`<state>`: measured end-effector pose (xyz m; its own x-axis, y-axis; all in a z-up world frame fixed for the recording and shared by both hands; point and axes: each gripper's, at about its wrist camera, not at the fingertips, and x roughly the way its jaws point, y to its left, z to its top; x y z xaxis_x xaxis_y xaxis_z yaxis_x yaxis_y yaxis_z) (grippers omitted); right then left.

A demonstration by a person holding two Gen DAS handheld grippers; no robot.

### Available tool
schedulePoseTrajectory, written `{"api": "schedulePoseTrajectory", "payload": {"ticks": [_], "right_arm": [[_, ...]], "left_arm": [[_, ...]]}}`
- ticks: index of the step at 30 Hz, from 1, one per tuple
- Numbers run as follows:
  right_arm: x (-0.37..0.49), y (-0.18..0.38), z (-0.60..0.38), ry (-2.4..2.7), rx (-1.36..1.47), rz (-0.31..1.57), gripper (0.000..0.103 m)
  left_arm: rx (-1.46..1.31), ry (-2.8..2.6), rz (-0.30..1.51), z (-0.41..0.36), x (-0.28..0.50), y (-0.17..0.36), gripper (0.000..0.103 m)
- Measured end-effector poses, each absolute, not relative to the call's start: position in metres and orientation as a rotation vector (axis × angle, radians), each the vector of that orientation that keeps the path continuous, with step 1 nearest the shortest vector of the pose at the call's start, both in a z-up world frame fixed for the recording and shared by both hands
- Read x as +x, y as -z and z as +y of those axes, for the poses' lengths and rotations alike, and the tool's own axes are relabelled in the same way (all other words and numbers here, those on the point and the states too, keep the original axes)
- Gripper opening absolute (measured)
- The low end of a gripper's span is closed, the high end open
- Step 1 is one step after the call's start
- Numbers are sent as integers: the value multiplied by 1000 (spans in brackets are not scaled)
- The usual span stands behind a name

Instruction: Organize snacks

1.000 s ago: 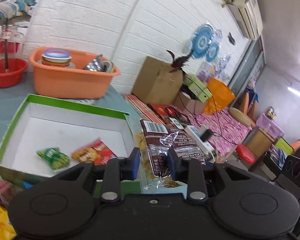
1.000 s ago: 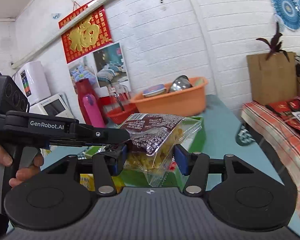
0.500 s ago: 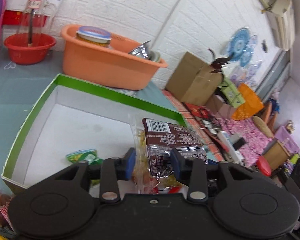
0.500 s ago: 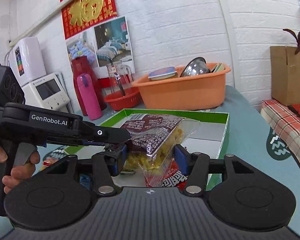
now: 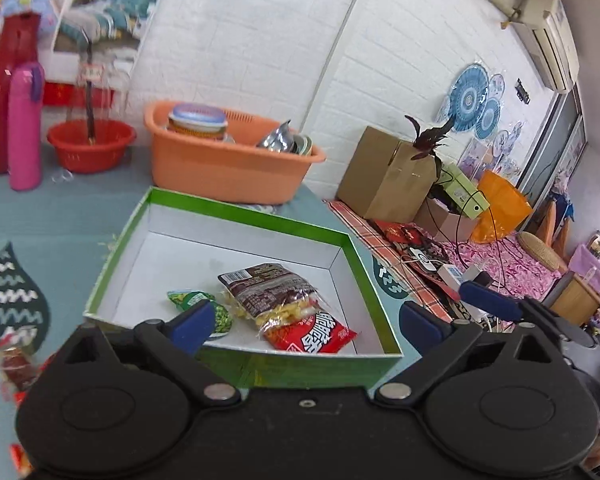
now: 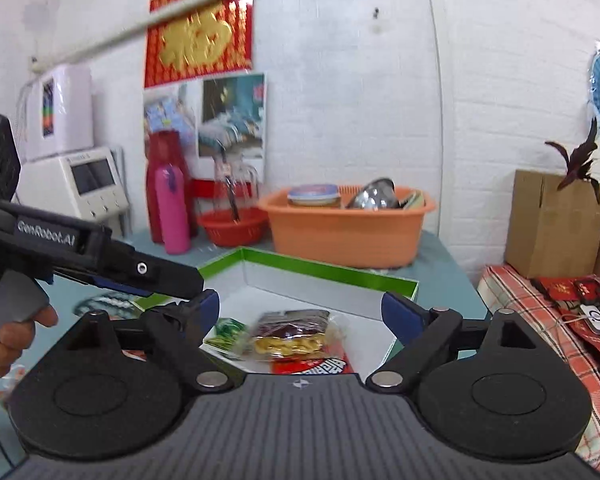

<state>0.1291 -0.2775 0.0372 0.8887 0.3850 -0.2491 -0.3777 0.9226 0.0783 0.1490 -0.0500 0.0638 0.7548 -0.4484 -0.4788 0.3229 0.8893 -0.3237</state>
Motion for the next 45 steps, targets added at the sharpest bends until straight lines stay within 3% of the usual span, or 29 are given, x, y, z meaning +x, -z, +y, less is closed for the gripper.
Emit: {"api": "schedulePoseTrajectory", "payload": {"ticks": [9, 18, 24, 30, 32, 34, 36, 43, 45], "right_arm": [[63, -17, -279, -443, -22, 316, 103], [72, 40, -264, -521, -182, 460, 103], [75, 56, -258, -559, -150, 575, 103], [24, 54, -257, -638, -148, 546, 103], [22, 52, -262, -599, -122, 537, 103], [28, 52, -266, -576, -88, 542, 103], [37, 53, -266, -559, -81, 555, 103], [51, 59, -264, -585, -56, 583, 103], [53, 60, -265, -584, -42, 587, 103]], "left_arm": [[-227, 490, 564, -44, 73, -47, 103], [-281, 543, 660, -39, 21, -5, 103], [-380, 564, 740, -40, 18, 23, 103], [-436, 559, 784, -55, 44, 36, 103], [-422, 559, 780, -65, 56, 37, 96], [-413, 567, 790, -74, 67, 39, 71], [-400, 573, 799, -83, 75, 41, 62], [-397, 554, 824, -89, 88, 50, 62], [-394, 553, 824, -90, 88, 52, 56]]}}
